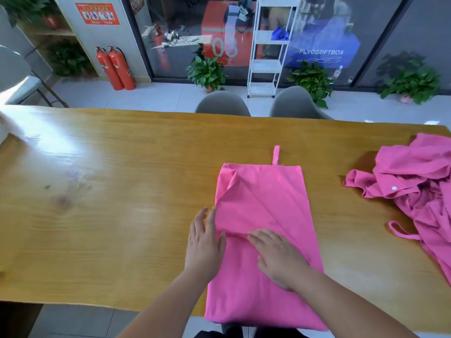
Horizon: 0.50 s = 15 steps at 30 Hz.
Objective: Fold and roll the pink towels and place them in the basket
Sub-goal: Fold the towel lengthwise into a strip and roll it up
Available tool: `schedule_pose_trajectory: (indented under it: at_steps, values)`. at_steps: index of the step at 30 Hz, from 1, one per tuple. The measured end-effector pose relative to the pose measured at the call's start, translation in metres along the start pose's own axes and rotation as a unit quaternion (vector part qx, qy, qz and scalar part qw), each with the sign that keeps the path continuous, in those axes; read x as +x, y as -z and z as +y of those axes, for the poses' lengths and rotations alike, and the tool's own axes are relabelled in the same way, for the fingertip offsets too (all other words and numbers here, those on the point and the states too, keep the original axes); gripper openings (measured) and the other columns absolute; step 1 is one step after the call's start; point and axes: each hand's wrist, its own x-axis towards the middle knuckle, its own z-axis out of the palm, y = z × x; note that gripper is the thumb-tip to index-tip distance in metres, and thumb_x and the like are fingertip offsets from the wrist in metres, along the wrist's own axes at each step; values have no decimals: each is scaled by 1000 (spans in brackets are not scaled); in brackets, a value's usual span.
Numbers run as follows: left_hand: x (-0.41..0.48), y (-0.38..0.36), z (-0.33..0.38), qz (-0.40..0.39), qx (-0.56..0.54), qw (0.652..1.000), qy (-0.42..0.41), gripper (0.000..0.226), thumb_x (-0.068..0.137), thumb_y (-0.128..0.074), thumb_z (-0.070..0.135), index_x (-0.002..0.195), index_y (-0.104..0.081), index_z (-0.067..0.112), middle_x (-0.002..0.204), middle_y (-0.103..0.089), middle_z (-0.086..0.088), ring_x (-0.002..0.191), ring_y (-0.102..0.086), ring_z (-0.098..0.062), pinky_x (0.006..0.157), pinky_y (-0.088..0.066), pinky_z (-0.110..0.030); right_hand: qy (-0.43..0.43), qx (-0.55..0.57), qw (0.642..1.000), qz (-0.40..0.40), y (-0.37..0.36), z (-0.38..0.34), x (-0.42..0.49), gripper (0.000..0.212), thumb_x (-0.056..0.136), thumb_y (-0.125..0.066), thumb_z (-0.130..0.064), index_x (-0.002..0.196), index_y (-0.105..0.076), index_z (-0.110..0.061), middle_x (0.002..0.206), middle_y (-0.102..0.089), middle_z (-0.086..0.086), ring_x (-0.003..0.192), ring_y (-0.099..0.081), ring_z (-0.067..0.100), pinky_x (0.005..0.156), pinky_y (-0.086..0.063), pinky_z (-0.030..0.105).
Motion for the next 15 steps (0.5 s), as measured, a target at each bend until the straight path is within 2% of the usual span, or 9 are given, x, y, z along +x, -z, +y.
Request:
schedule_pose_trajectory:
  at_steps: [2, 4, 5, 7, 9, 10, 12, 15]
  values:
    - [12, 1, 7, 41, -20, 999, -7, 69, 106, -53, 32, 166, -20, 20, 167, -21, -8, 153, -28, -29, 122, -32, -46, -22, 82, 995, 45, 19, 22, 8, 67, 91, -40, -32, 155, -49, -20, 159, -46, -4, 147, -41, 18, 123, -35, 41]
    - [24, 3, 14, 56, -27, 998, -23, 67, 107, -50, 34, 166, -21, 19, 168, -20, -7, 155, -25, -29, 124, -28, -45, -89, 189, 973, 98, 41, 47, 15, 60, 96, -46, -18, 156, -48, -16, 158, -45, -4, 146, -39, 14, 125, -30, 38]
    - [32, 2, 17, 56, -25, 998, -31, 66, 107, -50, 34, 166, -22, 19, 169, -20, -6, 155, -25, -29, 125, -28, -45, -147, 258, 946, 133, 52, 61, 17, 57, 97, -47, -12, 154, -51, -14, 154, -48, -2, 144, -42, 14, 124, -31, 37]
    - [48, -3, 21, 41, -3, 998, -52, 62, 108, -49, 35, 164, -27, 21, 169, -21, -3, 155, -26, -27, 125, -29, -44, -280, 381, 858, 201, 60, 98, 19, 49, 99, -46, -8, 145, -61, -14, 146, -56, 2, 136, -50, 17, 120, -36, 37]
    - [65, -13, 23, -12, 44, 996, -71, 60, 108, -47, 37, 163, -28, 24, 173, -17, 2, 158, -20, -24, 127, -27, -43, -377, 482, 765, 201, 60, 129, 22, 43, 96, -47, -15, 130, -71, -26, 140, -64, 2, 132, -56, 20, 119, -40, 43]
    - [72, -19, 23, -51, 72, 993, -80, 61, 108, -46, 39, 164, -27, 25, 175, -12, 4, 161, -12, -22, 129, -25, -44, -396, 513, 740, 181, 57, 141, 23, 42, 92, -47, -19, 124, -73, -31, 137, -67, -1, 131, -58, 20, 118, -42, 47]
    - [83, -30, 23, -122, 127, 980, -95, 65, 108, -44, 43, 167, -22, 27, 177, -1, 6, 163, 3, -19, 131, -18, -44, -397, 543, 725, 149, 57, 153, 28, 44, 94, -45, -19, 127, -72, -31, 138, -67, -3, 130, -58, 20, 118, -43, 48]
    - [98, -39, 24, -164, 168, 967, -95, 68, 108, -38, 49, 169, -15, 27, 177, 4, 4, 163, 11, -20, 132, -10, -45, -386, 550, 726, 149, 62, 159, 43, 42, 101, -52, -14, 139, -67, -22, 142, -63, -4, 133, -55, 17, 116, -41, 37]
